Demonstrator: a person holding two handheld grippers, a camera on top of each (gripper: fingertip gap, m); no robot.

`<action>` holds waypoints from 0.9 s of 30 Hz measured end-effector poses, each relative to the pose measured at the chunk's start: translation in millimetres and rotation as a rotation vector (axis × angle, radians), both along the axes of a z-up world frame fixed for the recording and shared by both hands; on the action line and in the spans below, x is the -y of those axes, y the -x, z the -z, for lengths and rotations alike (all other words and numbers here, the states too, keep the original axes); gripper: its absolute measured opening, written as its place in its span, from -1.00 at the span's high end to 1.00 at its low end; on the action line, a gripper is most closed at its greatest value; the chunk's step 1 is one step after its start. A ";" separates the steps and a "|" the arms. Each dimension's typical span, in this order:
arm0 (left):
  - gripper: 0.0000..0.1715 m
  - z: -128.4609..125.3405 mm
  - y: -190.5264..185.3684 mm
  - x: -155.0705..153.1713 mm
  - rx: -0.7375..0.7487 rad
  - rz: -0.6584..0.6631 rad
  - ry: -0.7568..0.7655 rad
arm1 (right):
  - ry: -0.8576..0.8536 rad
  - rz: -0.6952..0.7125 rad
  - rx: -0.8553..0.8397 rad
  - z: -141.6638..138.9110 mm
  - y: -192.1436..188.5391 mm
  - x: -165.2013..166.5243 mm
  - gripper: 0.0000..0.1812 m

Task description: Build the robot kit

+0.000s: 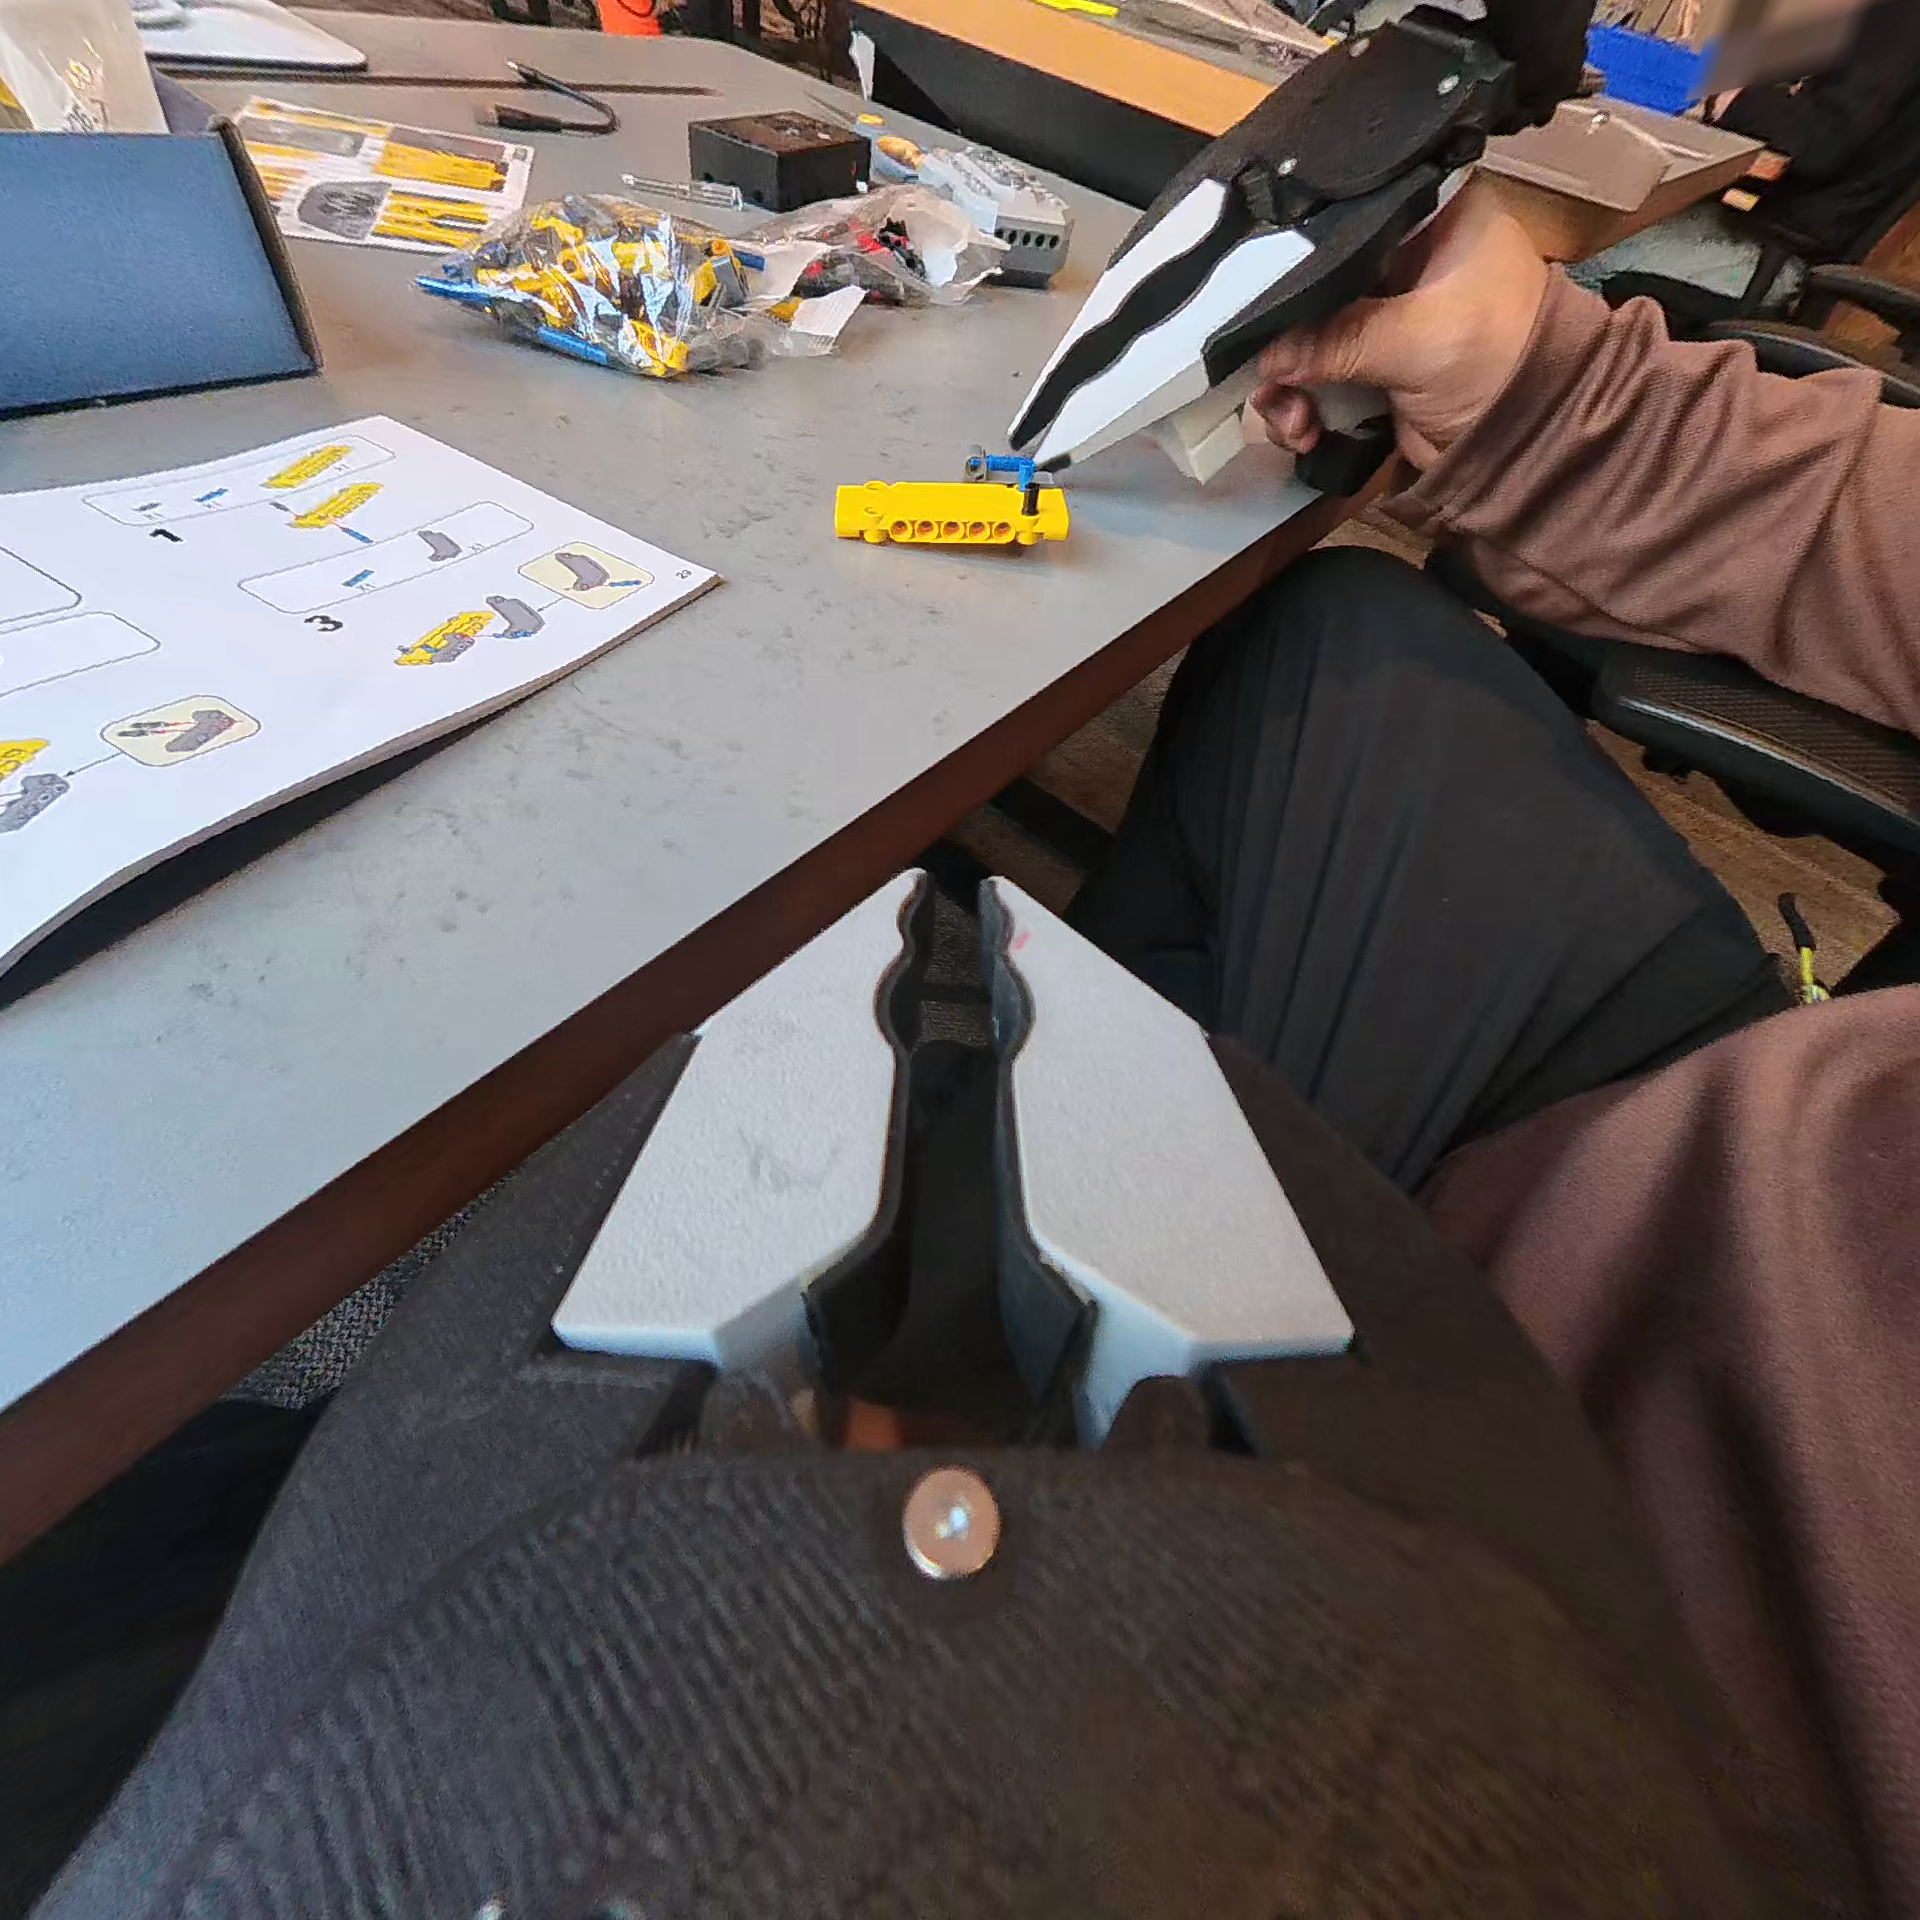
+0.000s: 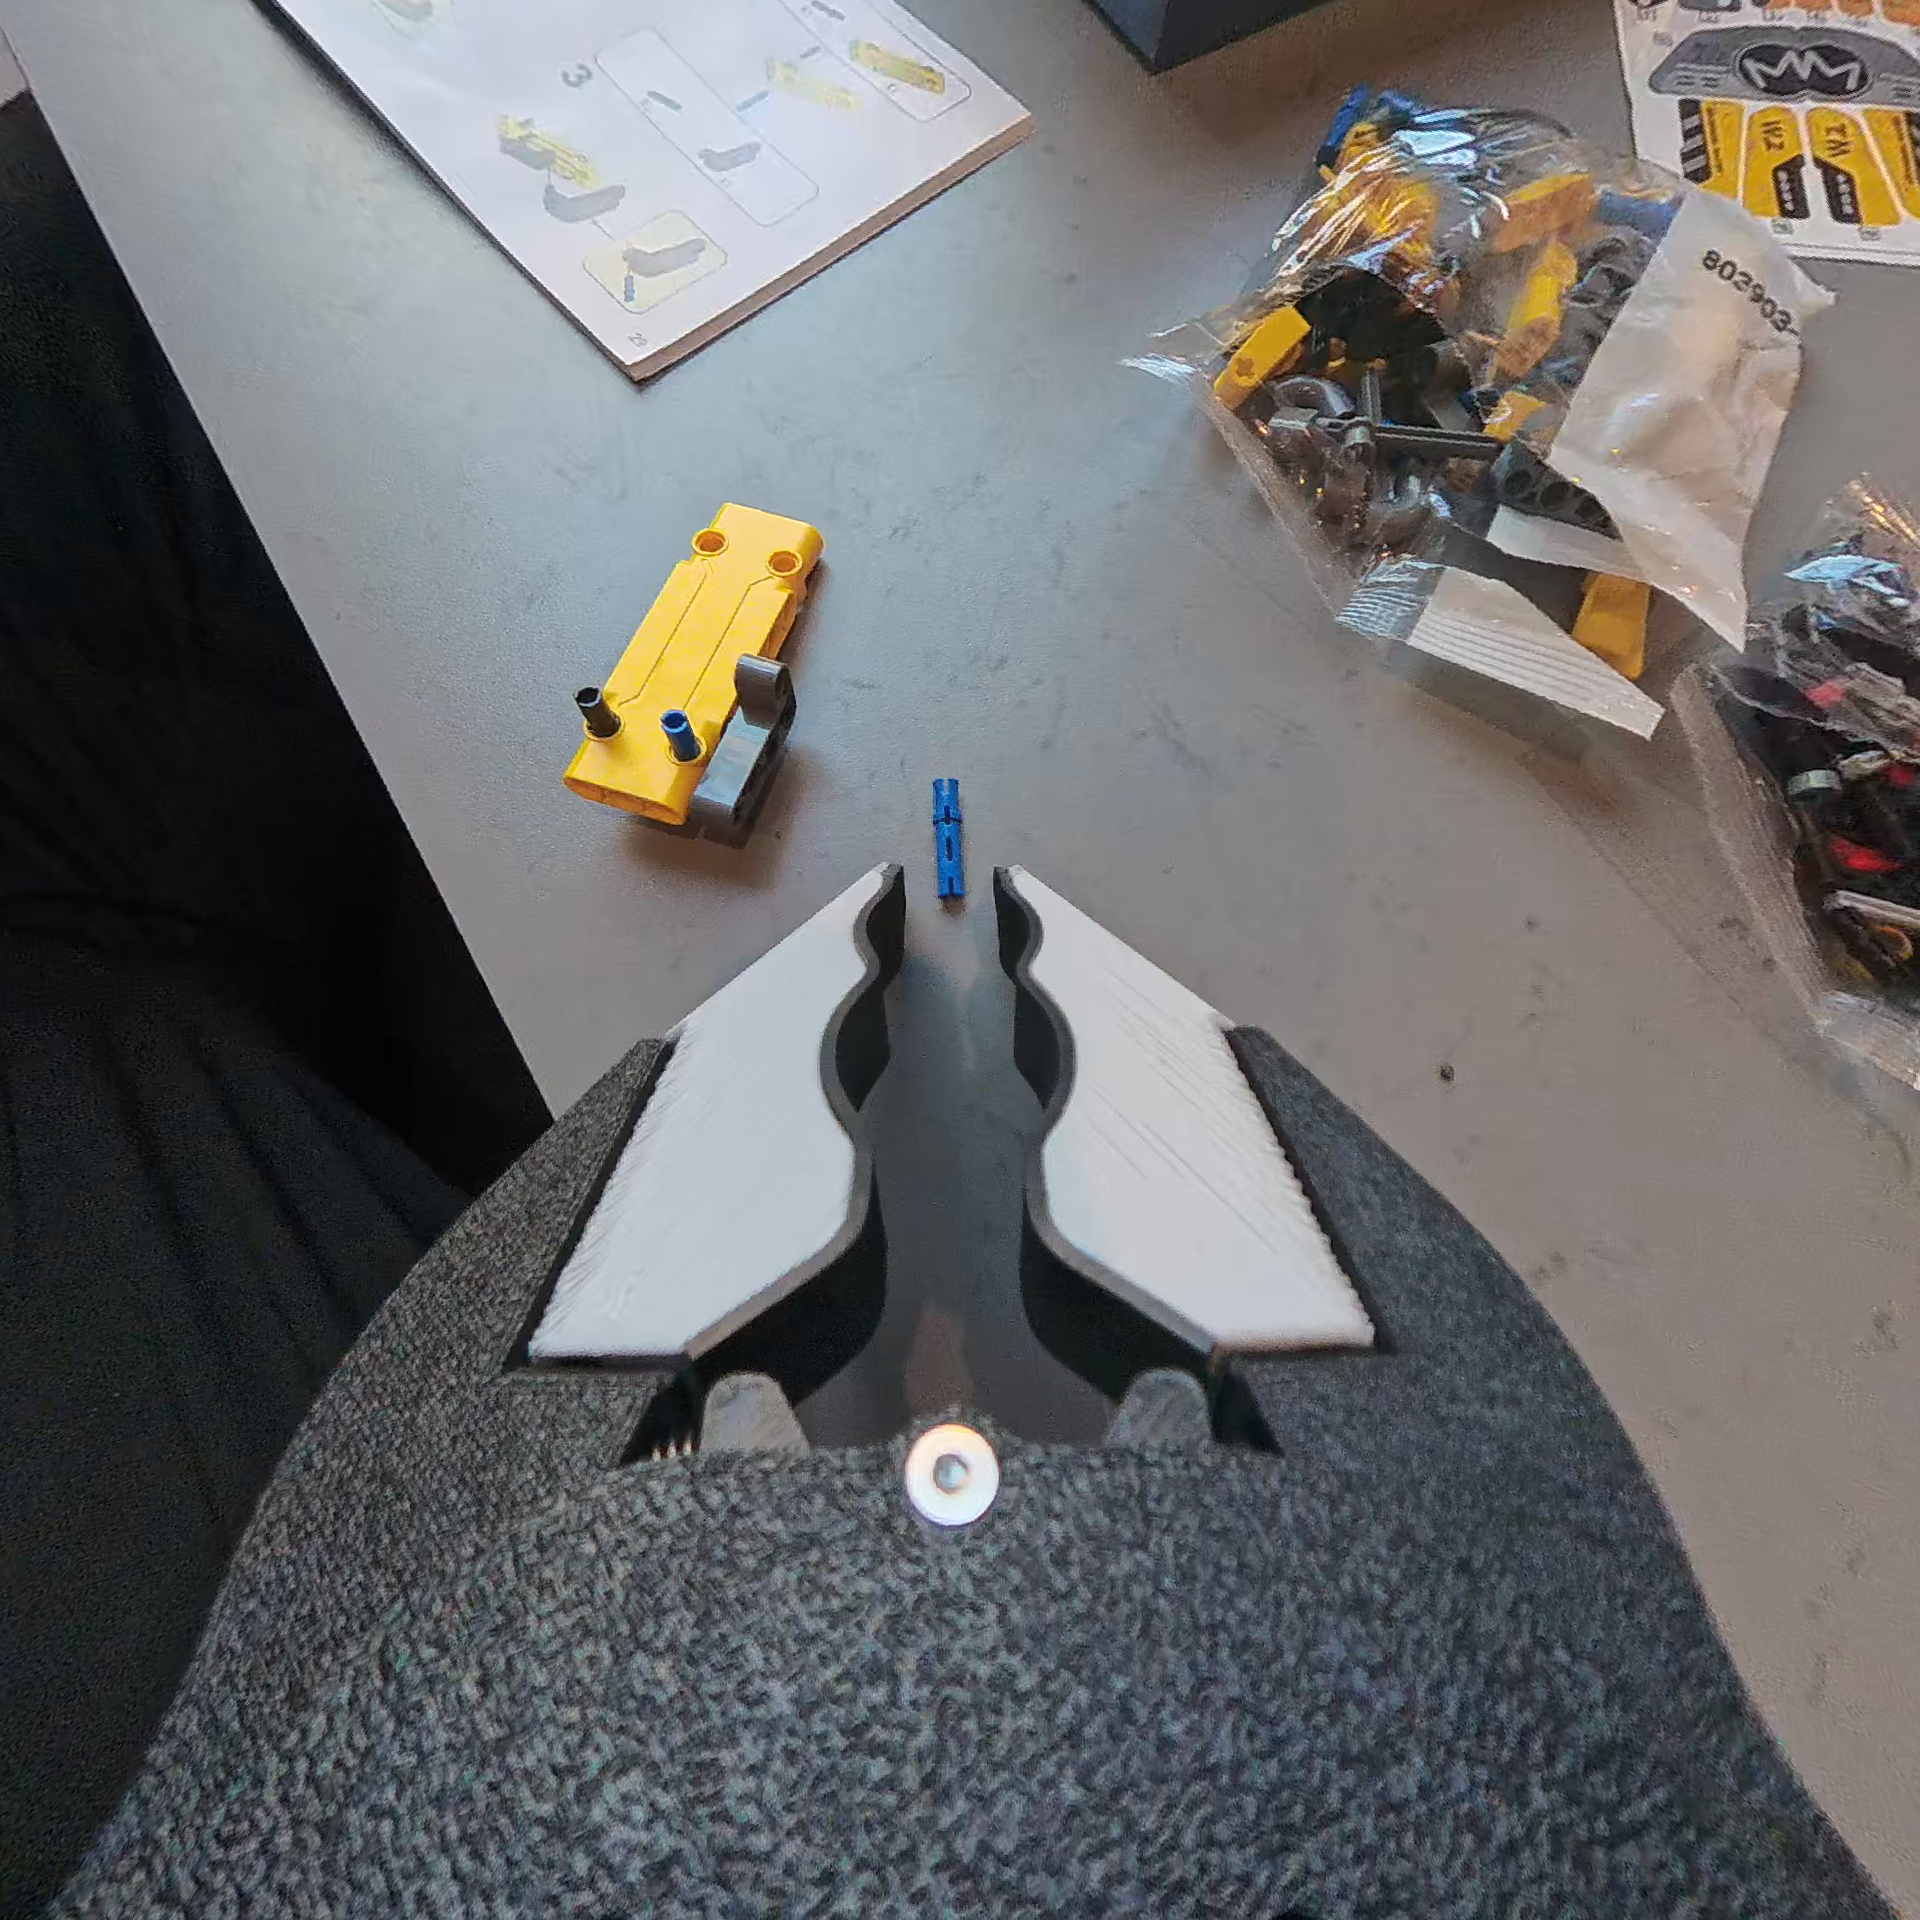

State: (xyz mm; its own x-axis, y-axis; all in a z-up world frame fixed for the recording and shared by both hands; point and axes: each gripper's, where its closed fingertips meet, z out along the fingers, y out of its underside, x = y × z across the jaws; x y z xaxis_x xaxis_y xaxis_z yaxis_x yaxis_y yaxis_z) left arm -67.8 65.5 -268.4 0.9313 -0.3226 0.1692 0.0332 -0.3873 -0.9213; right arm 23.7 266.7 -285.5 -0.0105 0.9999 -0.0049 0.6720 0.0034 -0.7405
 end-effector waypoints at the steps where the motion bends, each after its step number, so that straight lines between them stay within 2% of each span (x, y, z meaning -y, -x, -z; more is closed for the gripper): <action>1: 0.93 0.1 -0.1 -0.1 -0.002 0.000 0.000 | -0.002 -0.005 -0.007 -1.0 0.8 0.7 0.80; 5: 0.93 0.2 1.7 0.0 -0.006 -0.006 -0.002 | 0.007 0.037 -0.079 -11.7 1.1 -7.8 0.79; 10: 0.93 1.1 1.4 -0.3 -0.008 -0.006 0.000 | -0.005 0.185 -0.137 -20.5 -4.4 -37.0 0.77; 20: 0.93 3.8 1.1 -1.6 -0.025 -0.009 0.005 | -0.002 0.219 -0.149 -22.3 -5.7 -42.9 0.76; 27: 0.93 7.4 0.7 -3.1 -0.031 -0.011 0.015 | 0.019 0.413 -0.222 -32.7 -18.3 -75.8 0.76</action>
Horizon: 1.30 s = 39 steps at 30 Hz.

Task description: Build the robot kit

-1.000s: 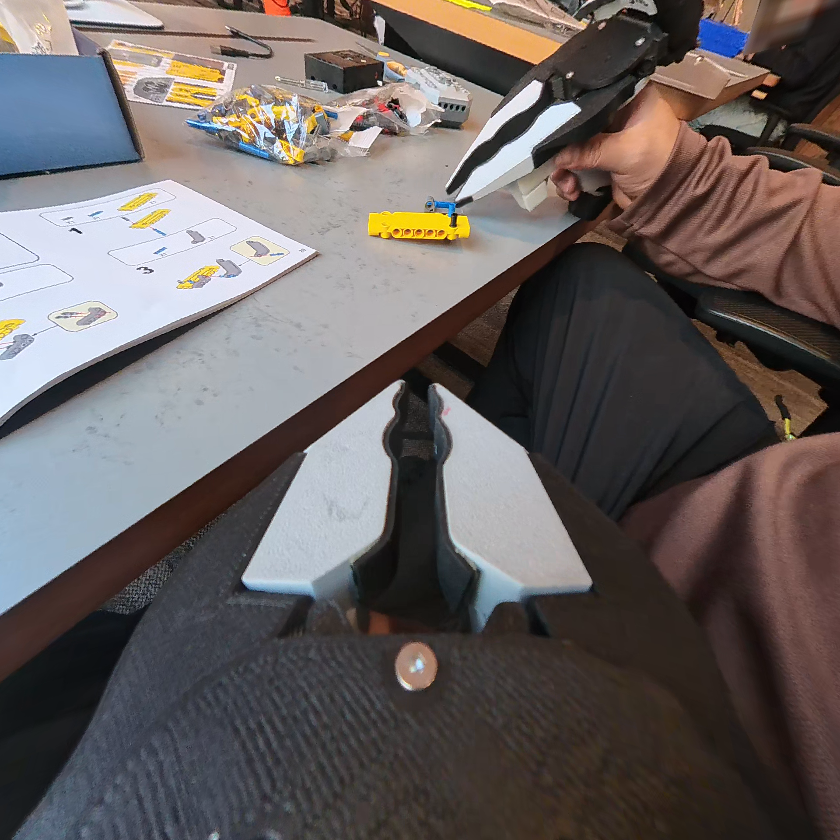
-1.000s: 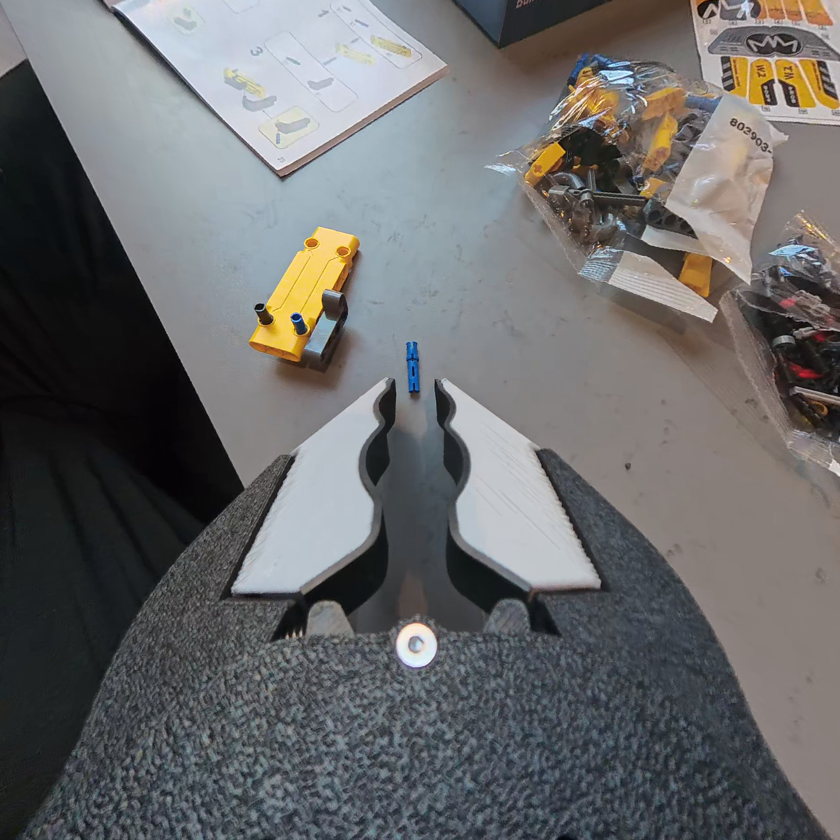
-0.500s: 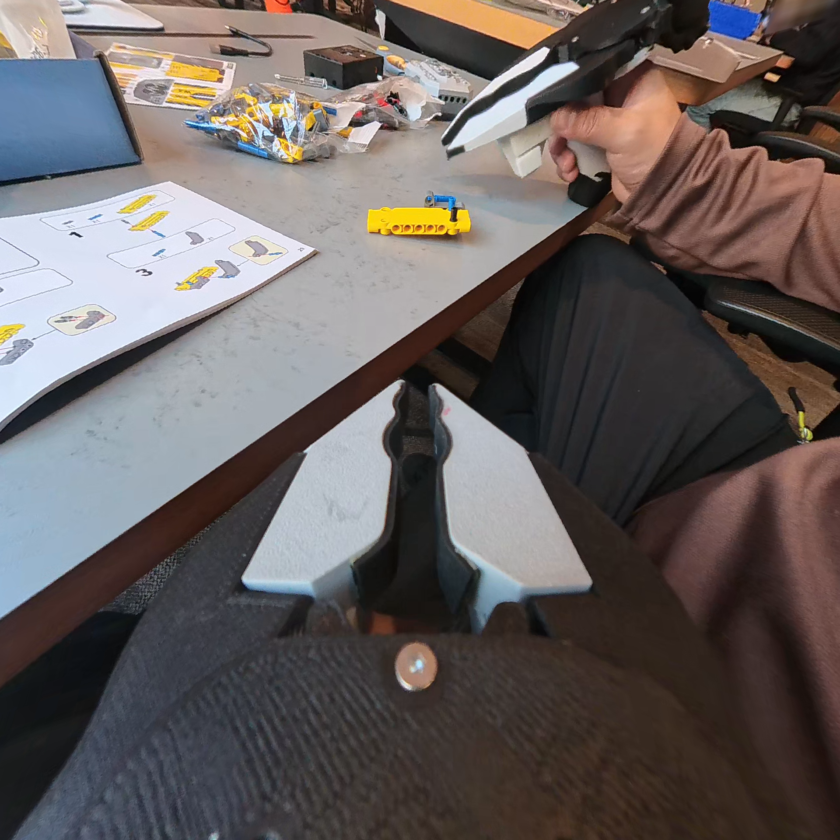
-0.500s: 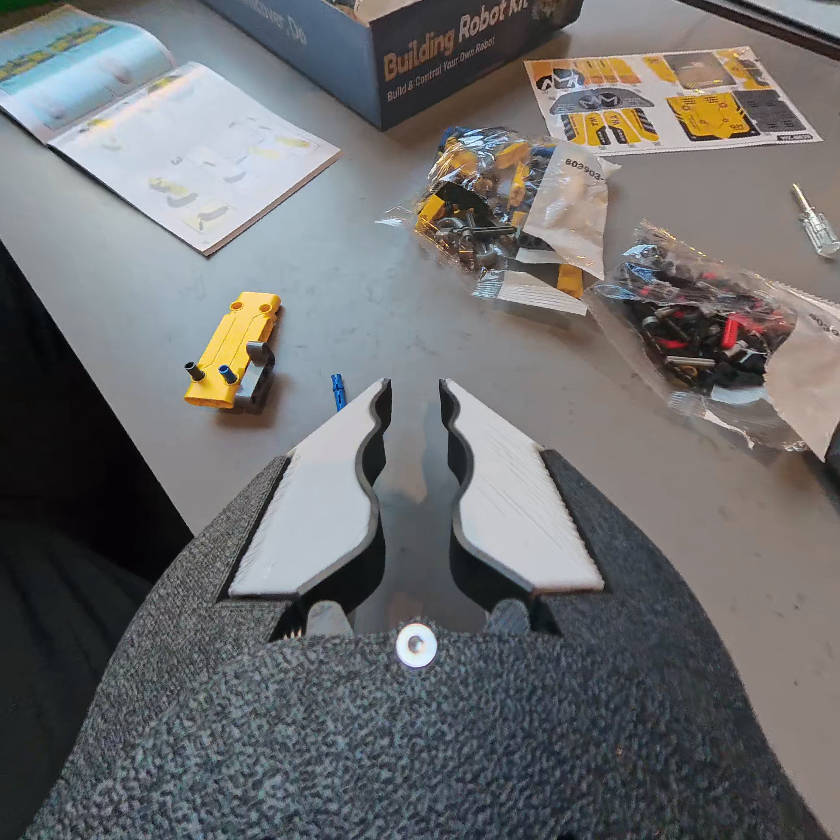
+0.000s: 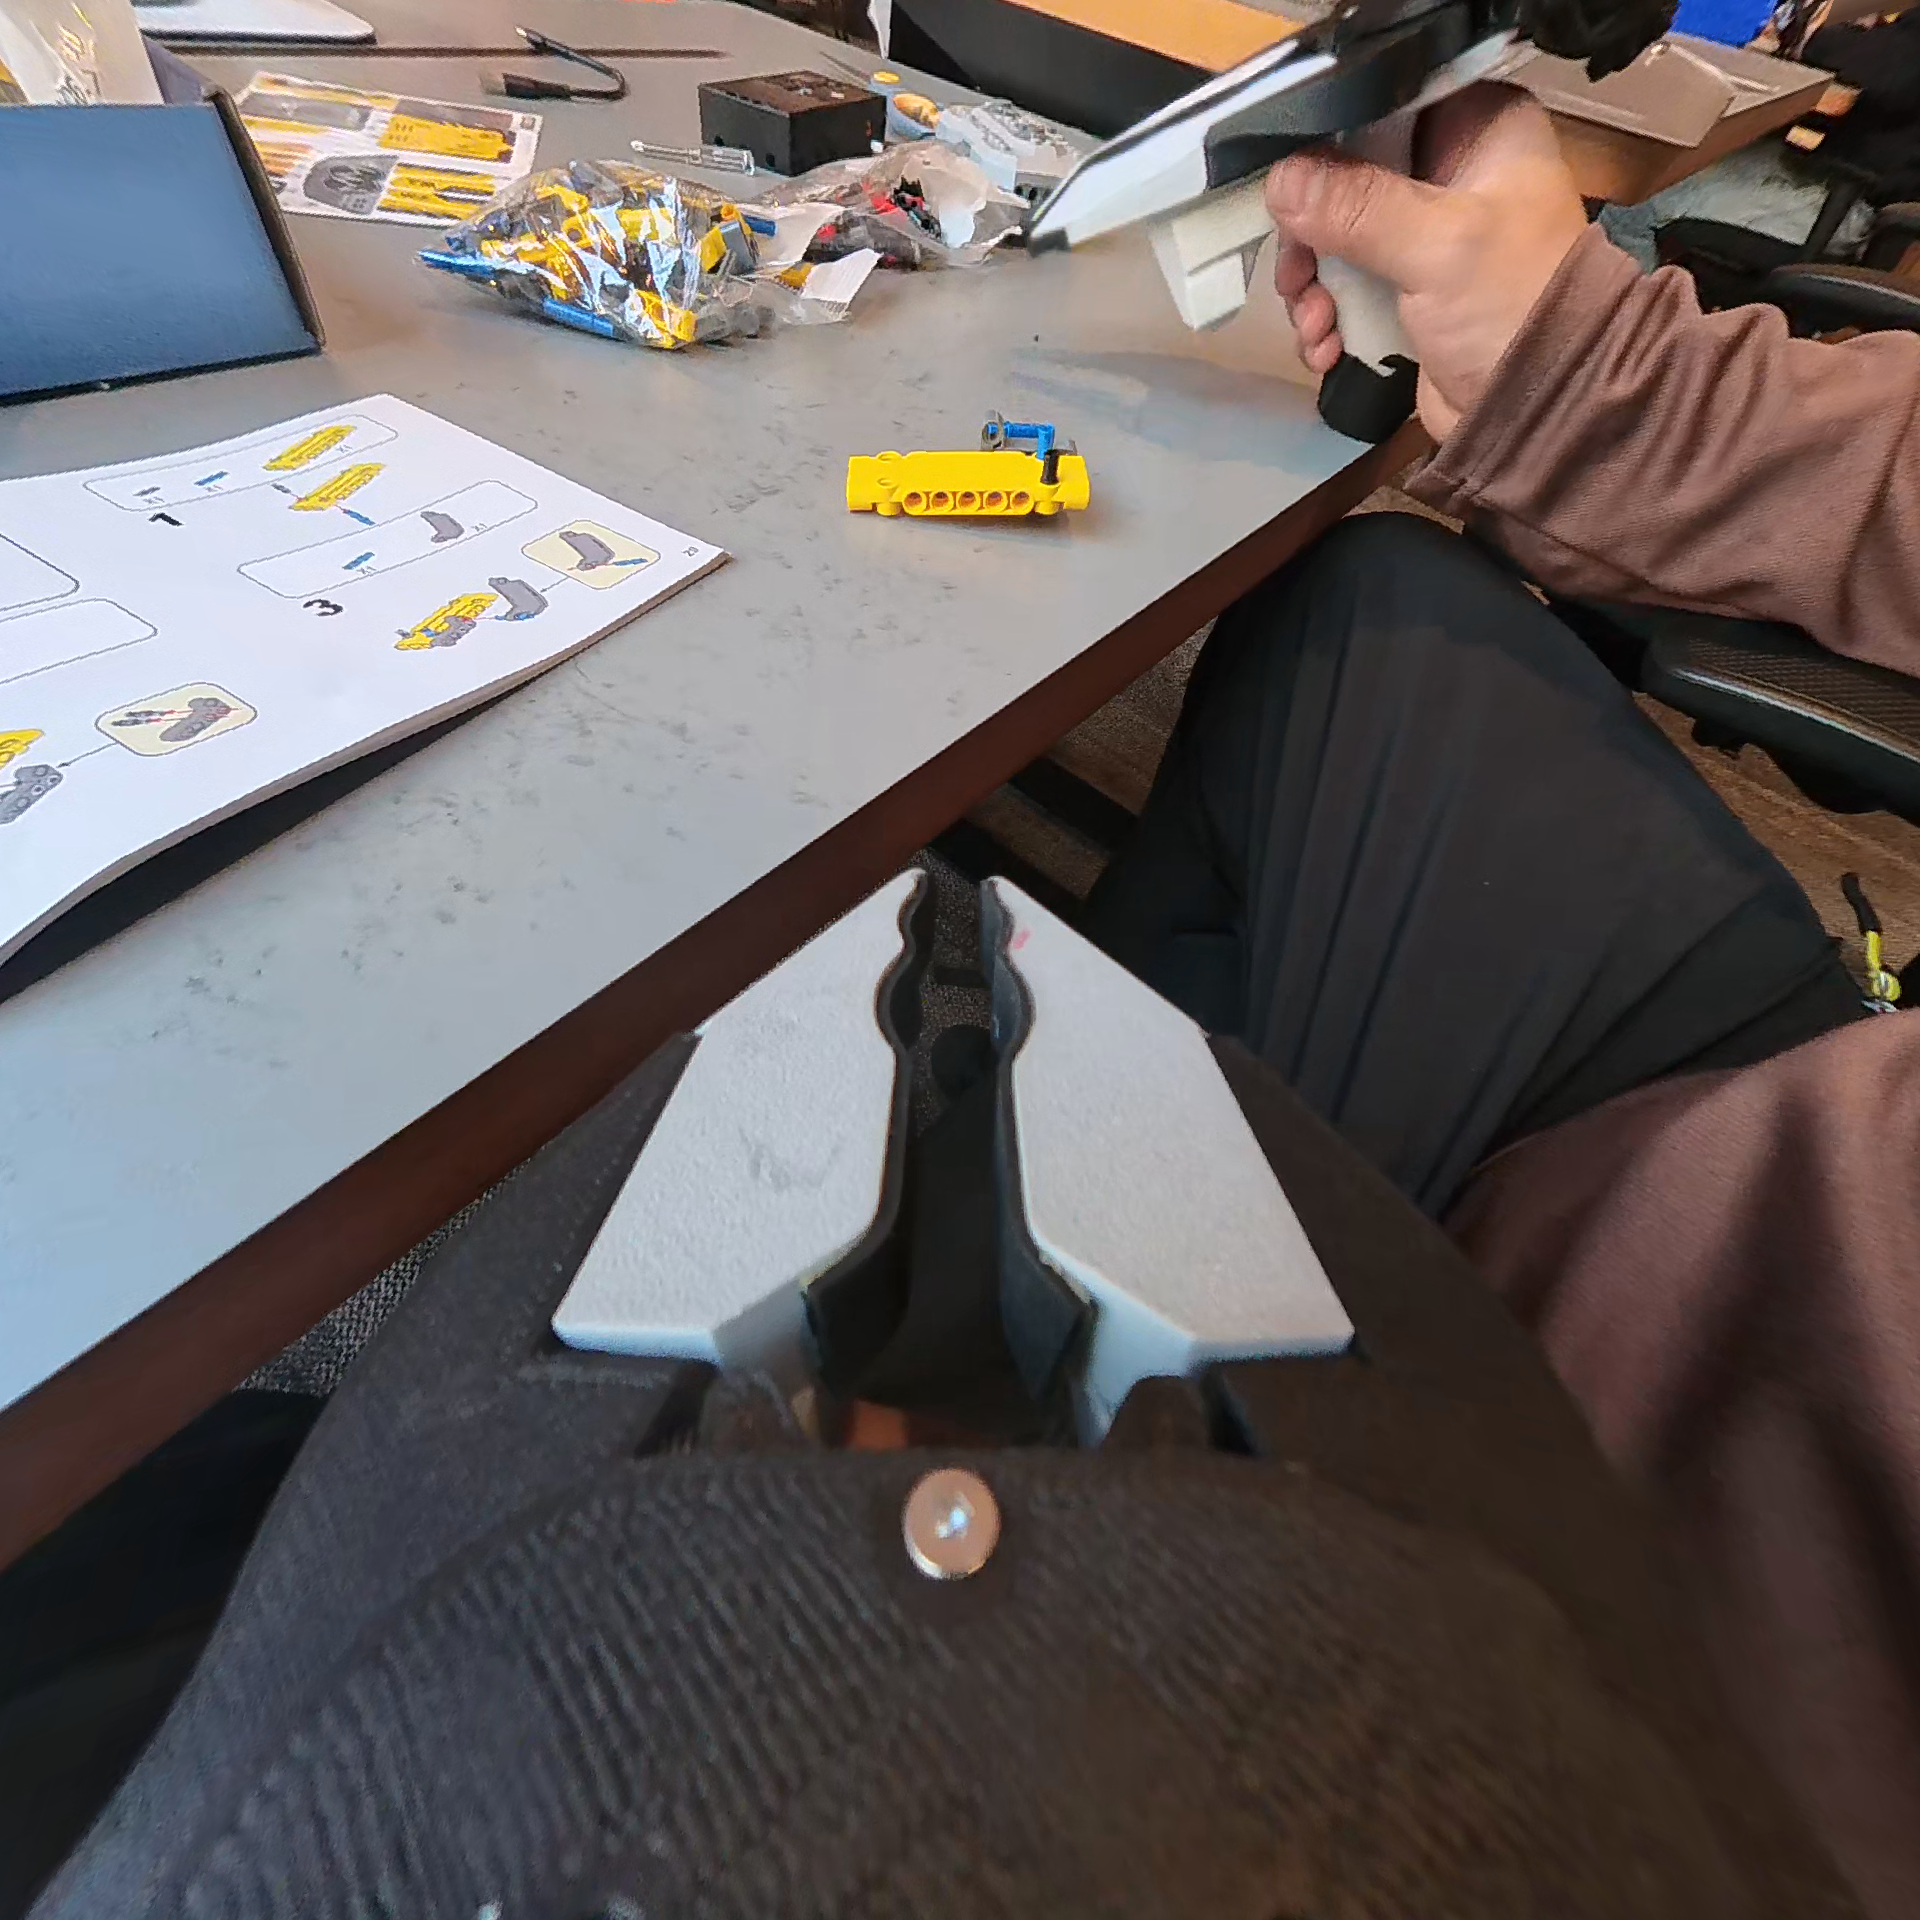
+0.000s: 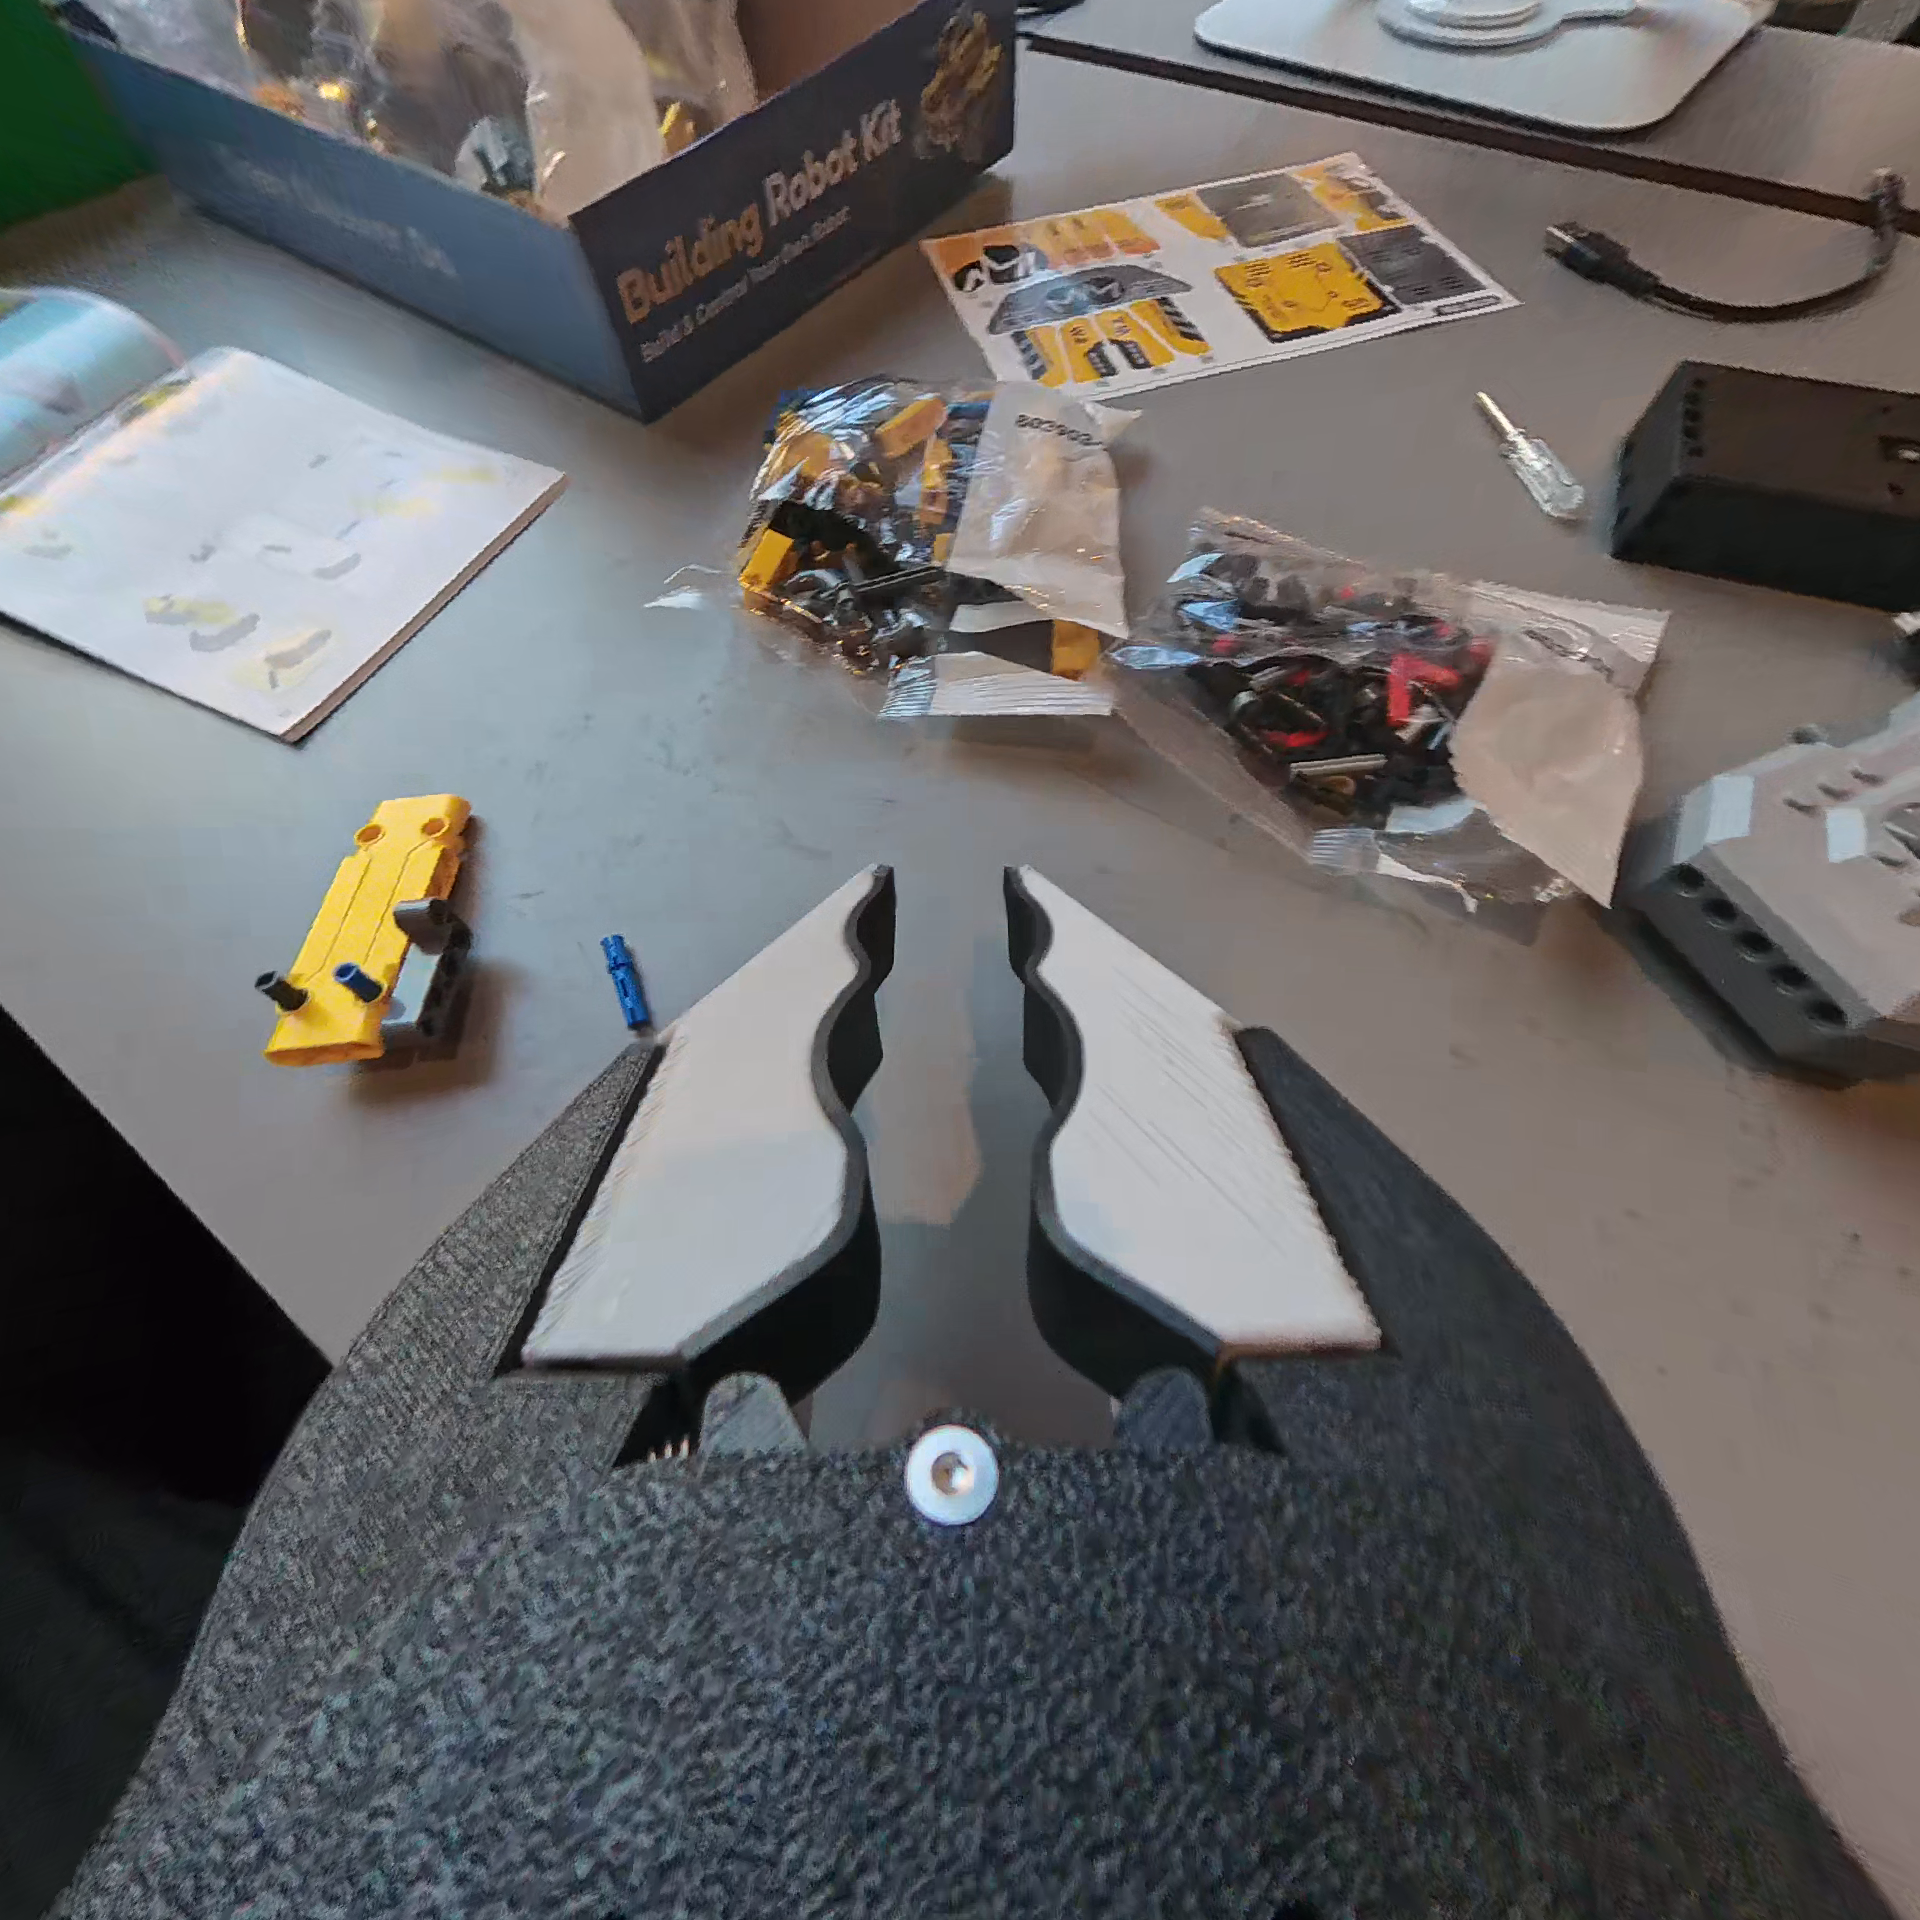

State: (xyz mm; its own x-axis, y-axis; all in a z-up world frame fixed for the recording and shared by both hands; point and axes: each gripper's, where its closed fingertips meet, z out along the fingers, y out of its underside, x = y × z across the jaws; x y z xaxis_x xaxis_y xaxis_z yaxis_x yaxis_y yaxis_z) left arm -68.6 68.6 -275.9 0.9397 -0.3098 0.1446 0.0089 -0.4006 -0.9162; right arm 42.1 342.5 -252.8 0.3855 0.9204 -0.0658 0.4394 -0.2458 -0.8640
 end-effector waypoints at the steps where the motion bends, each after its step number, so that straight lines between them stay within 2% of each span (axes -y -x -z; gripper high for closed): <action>1: 0.93 0.8 -0.2 -0.3 -0.001 0.000 0.002 | 0.005 0.027 -0.013 -1.6 -2.5 -5.3 0.76; 5: 0.93 3.5 -1.8 -1.7 -0.007 0.000 0.009 | 0.016 0.052 -0.062 -8.1 -2.8 -14.6 0.73; 9: 0.92 5.7 -4.1 -2.7 0.006 -0.002 0.017 | 0.028 -0.069 -0.093 -17.6 23.1 0.4 0.68; 13: 0.90 5.9 -2.1 -4.4 0.036 -0.003 0.026 | -0.131 -0.141 0.073 -11.4 49.9 -4.6 0.52; 16: 0.89 -6.3 1.2 -7.5 0.072 0.018 -0.003 | -0.309 -0.193 0.197 -6.9 70.8 -15.7 0.52; 19: 0.90 -19.9 3.0 -13.6 0.072 0.073 -0.031 | -0.410 -0.265 0.307 5.7 91.2 -25.3 0.52; 21: 0.88 -28.9 4.1 -19.9 0.052 0.121 -0.051 | -0.446 -0.303 0.351 11.9 101.9 -32.1 0.61; 25: 0.84 -47.0 6.7 -25.2 0.078 0.279 -0.042 | -0.453 -0.397 0.330 5.2 116.8 -31.9 0.97; 29: 0.76 -55.7 6.6 -23.5 0.220 0.453 0.062 | -0.425 -0.453 0.308 -13.4 128.5 -36.4 1.00; 35: 0.75 -45.6 4.7 -42.1 0.158 0.454 0.077 | -0.297 -0.502 0.344 -39.9 149.1 -48.9 1.00; 39: 0.75 -28.0 -0.4 -42.0 0.118 0.431 0.101 | -0.202 -0.520 0.406 -45.0 156.9 -51.6 1.00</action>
